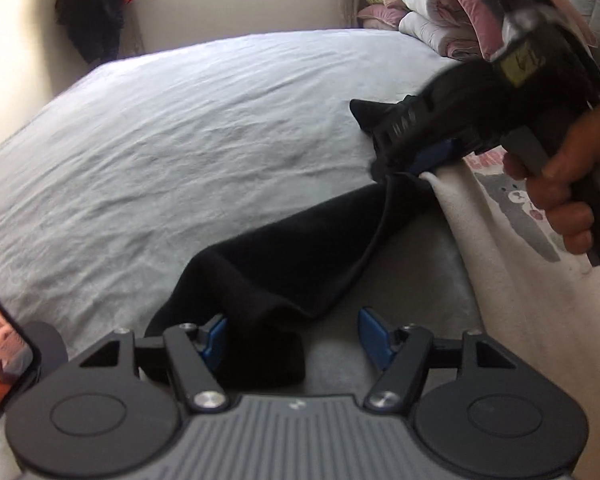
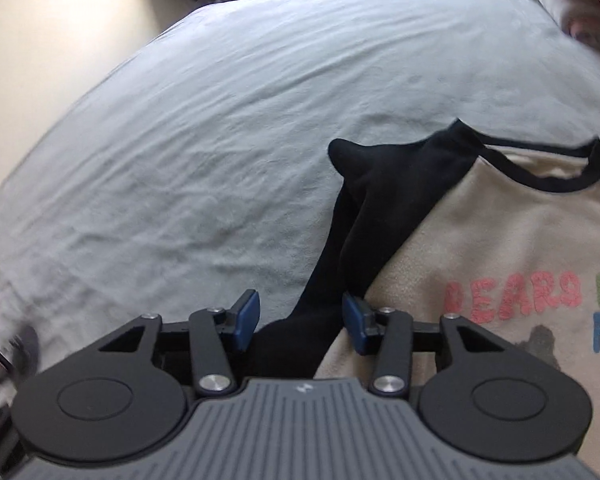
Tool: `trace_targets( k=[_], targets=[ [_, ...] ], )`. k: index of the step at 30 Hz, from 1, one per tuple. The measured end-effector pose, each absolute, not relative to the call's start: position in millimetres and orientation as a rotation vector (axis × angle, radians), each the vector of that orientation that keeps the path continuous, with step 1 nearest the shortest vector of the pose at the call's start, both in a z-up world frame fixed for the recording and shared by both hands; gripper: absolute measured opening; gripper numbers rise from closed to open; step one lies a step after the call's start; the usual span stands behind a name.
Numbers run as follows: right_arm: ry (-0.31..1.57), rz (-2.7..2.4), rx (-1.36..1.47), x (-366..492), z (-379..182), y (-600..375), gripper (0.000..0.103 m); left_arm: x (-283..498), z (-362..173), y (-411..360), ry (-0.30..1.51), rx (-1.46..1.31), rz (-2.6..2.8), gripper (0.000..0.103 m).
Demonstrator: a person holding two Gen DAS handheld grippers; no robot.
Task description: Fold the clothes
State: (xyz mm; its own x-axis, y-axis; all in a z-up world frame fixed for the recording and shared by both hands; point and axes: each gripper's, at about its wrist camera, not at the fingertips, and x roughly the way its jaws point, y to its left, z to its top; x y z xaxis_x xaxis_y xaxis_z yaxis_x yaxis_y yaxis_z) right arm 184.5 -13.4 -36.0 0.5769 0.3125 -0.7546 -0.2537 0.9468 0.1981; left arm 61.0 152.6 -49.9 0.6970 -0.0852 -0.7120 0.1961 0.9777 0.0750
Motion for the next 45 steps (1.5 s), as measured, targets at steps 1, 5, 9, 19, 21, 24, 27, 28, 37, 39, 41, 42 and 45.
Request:
trace_targets(
  k=[1,5,9,19,21,24,27,28,37,39,41,42,45],
  targets=[
    [0.882,0.323,0.038,183.1,-38.4,-11.6,0.019,61.6,-49.1,153.8,0.784,0.146,-0.152,0.057],
    [0.865,0.314,0.117,187.2,-42.2,-25.1,0.003,64.2,-40.9,164.4,0.791,0.126,-0.112,0.008],
    [0.848,0.335,0.252,193.3,-32.3,-41.5,0.002,64.4,-19.3,188.1,0.764,-0.008,-0.116,0.007],
    [0.730,0.433,0.524,215.6,-15.9,-61.8,0.001,90.9,28.9,210.0,0.705,-0.136,0.051,0.006],
    [0.695,0.450,0.529,220.9,-10.5,-58.4,0.001,103.5,34.6,210.5,0.715,-0.140,0.093,0.006],
    [0.651,0.464,0.506,229.8,2.2,-51.7,0.001,124.2,40.7,213.4,0.735,-0.140,0.150,0.006],
    [0.625,0.481,0.441,230.0,16.9,-45.8,0.007,146.8,42.5,219.7,0.765,-0.121,0.196,0.006],
    [0.620,0.484,0.422,228.6,20.8,-45.6,0.010,153.8,43.5,222.3,0.771,-0.115,0.211,0.006],
    [0.630,0.446,0.404,227.7,1.6,-66.5,0.014,205.4,67.7,247.3,0.741,-0.017,0.422,0.006],
    [0.631,0.440,0.424,227.7,-4.8,-69.7,0.014,217.5,72.2,253.1,0.744,0.018,0.460,0.006],
    [0.629,0.434,0.431,227.7,-10.9,-69.7,0.014,231.7,72.8,259.9,0.763,0.067,0.497,0.006],
    [0.628,0.432,0.432,227.3,-13.8,-69.4,0.014,238.7,70.6,262.8,0.780,0.098,0.511,0.006],
    [0.652,0.443,0.418,225.5,-23.8,-65.5,0.014,257.7,62.1,270.4,0.834,0.193,0.544,0.006]
  ],
)
